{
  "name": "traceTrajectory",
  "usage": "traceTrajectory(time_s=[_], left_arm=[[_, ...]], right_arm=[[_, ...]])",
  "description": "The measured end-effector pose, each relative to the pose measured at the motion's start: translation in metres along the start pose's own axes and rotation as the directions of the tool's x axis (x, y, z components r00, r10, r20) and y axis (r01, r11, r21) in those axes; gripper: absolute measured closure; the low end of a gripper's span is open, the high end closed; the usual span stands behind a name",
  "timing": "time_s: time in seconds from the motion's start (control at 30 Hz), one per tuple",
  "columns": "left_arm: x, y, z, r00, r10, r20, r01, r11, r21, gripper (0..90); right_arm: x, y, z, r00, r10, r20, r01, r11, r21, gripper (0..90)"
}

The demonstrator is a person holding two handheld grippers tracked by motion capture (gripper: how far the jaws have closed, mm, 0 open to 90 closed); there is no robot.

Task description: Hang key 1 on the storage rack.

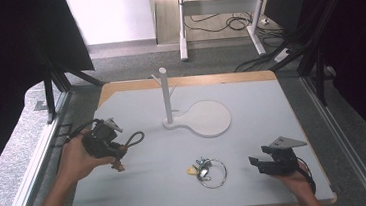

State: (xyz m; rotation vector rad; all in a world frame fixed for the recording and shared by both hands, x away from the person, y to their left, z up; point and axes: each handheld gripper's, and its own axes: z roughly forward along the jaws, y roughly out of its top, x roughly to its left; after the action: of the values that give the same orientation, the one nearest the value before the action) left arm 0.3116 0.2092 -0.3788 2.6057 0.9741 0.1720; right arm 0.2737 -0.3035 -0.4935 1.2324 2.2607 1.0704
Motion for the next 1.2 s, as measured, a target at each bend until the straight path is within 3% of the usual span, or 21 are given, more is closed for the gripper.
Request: traceTrajectory(time_s=[0.47, 1.2], left_arm=[[0.0, 0.017, -0.014, 0.9997, 0.017, -0.018, -0.017, 0.9999, 0.001, 66.6], [-0.002, 0.042, -0.022, 0.9991, 0.035, -0.024, -0.035, 0.9993, -0.011, 66.6]], right_arm=[[0.0, -0.001, 0.002, 1.0, -0.006, 0.002, 0.006, 1.0, 0.004, 32.0], [0.0, -0.001, 0.003, 1.0, -0.004, 0.007, 0.004, 1.0, 0.013, 32.0]])
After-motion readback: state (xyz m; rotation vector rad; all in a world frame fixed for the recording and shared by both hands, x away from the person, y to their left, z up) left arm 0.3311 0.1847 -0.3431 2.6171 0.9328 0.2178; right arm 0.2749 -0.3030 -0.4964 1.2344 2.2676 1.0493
